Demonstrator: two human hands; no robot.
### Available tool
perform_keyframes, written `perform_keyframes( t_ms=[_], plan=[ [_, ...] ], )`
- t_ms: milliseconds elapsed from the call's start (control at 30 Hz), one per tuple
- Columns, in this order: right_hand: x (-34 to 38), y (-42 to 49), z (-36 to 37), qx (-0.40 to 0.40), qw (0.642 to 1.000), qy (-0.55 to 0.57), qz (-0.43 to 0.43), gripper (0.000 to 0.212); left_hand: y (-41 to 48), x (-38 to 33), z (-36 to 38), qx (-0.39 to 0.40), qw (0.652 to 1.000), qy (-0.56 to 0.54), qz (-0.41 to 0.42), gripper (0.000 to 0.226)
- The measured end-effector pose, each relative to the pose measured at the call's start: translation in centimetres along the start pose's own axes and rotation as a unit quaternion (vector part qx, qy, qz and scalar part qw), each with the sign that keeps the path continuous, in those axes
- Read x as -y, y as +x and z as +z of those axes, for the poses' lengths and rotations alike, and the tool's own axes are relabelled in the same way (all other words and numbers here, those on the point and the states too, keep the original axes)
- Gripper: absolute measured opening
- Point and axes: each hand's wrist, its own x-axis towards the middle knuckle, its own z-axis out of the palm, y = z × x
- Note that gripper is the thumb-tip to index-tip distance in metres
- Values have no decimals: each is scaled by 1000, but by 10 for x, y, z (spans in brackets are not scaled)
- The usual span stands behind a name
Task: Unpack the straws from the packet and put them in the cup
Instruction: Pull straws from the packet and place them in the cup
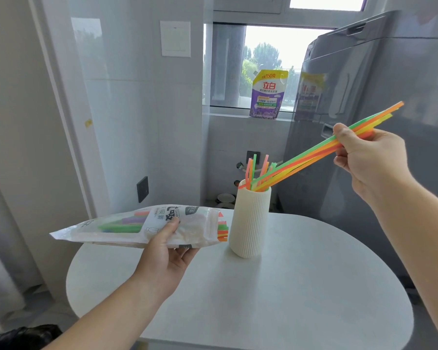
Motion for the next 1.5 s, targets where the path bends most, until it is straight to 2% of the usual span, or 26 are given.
perform_keyframes(
  t_ms=[533, 833, 1100, 1500],
  plan=[
    [-1, 4, -8, -32, 999, -20, -11, 20, -1, 3, 0, 4, 1000, 5, -4, 20],
    [3, 9, -11, -37, 999, 4, -1, 26, -1, 2, -1, 3, 1000, 4, -7, 26],
    [-1, 0, 0, 5, 999, -34, -18, 18, -2, 2, 1, -1, 1000, 4, -14, 37],
    [1, -3, 19, 109, 987, -103, -55, 16, -1, 2, 0, 6, 1000, 1, -16, 32]
  ],
)
